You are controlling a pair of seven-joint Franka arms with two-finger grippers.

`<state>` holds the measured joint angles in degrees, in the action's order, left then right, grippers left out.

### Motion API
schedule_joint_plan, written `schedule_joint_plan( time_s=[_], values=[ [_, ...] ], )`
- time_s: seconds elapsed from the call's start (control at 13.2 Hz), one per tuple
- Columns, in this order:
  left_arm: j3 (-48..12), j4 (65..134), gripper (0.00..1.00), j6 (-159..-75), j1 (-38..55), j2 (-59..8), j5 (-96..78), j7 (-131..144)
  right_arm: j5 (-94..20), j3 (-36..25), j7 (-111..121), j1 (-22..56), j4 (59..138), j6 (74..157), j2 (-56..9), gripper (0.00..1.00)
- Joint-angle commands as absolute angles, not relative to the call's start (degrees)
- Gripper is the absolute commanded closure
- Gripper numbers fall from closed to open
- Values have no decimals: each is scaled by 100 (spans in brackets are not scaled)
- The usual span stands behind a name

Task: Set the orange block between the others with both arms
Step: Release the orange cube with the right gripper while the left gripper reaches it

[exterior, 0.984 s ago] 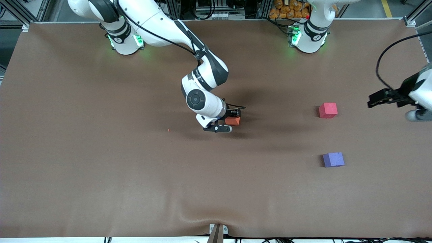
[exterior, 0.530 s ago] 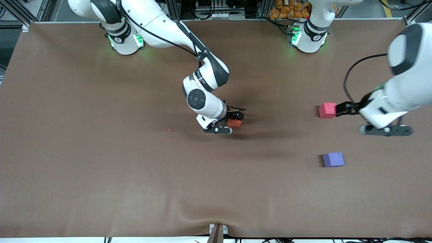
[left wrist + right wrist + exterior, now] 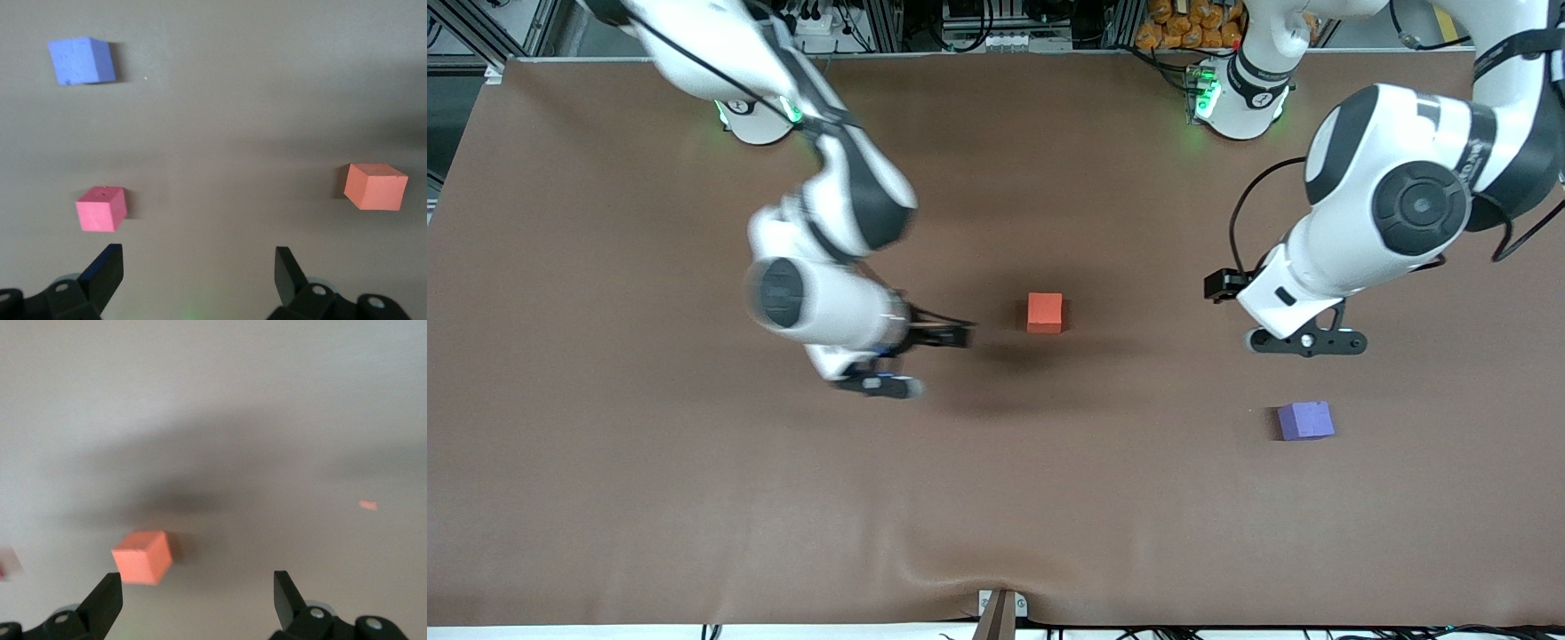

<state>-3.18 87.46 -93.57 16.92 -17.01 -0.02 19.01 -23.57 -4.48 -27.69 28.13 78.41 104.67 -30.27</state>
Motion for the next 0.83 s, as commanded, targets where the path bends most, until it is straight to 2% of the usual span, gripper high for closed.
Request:
schedule_joint_plan(
  time_s=[0.0,0.15,0.53,0.76],
  values=[
    [-272,8526,0,-9465,2161,-2055,0,2652,-2084,-308,-2331,2138,8086,9593,-2305,0],
    [-272,8490,0,-9754,2460,-2284,-17,3170,-1786,-308,-1953,1576,8095,8889,-1866,0],
    [-264,8105,0,-10545,3180,-3118,9,4638,-1117,-299,-839,459,8095,8132,-1126,0],
    [-237,7919,0,-11116,3418,-3558,18,5088,-144,-308,146,273,8095,7910,-871,0]
  ],
)
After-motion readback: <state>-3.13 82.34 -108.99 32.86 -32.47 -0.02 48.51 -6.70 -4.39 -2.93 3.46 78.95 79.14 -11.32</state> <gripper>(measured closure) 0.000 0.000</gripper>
